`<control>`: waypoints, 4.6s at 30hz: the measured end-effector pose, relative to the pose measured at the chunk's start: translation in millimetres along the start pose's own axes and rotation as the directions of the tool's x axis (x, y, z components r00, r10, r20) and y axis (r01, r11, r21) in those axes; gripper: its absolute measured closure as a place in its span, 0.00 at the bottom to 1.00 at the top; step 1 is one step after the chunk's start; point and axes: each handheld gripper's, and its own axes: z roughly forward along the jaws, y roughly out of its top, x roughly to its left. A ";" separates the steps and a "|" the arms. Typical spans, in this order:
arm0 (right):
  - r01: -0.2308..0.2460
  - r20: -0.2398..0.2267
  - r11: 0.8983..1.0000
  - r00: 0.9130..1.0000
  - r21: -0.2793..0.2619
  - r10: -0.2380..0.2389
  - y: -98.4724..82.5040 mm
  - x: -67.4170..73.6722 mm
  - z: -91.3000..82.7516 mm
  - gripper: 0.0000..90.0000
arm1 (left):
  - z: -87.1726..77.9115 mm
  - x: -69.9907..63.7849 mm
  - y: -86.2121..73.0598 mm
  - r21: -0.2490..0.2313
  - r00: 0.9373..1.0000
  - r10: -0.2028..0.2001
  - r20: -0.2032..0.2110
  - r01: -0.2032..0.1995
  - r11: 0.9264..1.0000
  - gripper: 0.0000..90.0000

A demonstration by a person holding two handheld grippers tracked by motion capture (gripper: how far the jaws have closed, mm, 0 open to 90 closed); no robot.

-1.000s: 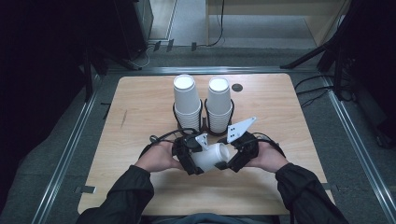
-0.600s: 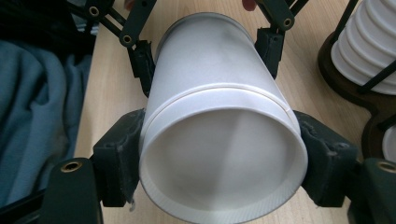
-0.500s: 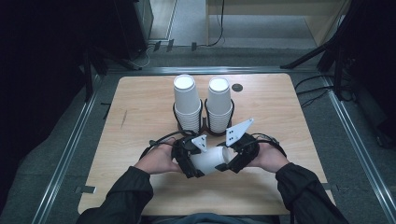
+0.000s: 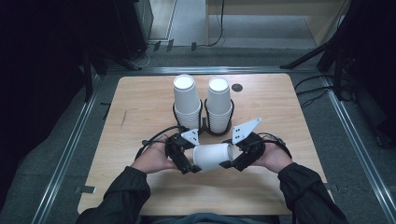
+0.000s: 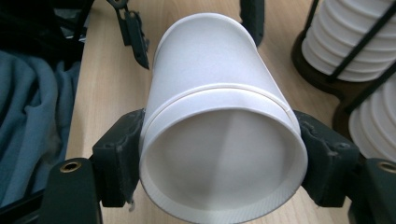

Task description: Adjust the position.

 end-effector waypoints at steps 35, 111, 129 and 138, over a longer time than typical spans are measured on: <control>-0.128 -0.060 0.957 0.991 -0.259 0.116 2.2 -12.5 -39.4 0.28 | -1.8 3.7 0.9 -0.323 0.997 -0.061 0.050 0.074 0.944 0.04; -0.085 0.059 0.995 0.994 -0.054 0.088 -1.0 -11.4 -10.0 0.15 | -31.1 14.0 1.1 -0.038 0.992 -0.087 -0.093 0.083 0.996 0.17; -0.023 0.067 0.999 0.998 0.032 0.020 6.2 -6.1 11.8 0.16 | -2.2 4.7 16.1 0.096 0.994 -0.059 -0.087 0.068 0.993 0.17; 0.026 0.063 0.996 0.998 0.084 -0.032 13.7 0.1 29.8 0.16 | 0.9 0.2 21.0 0.107 0.996 -0.050 -0.076 0.058 0.993 0.17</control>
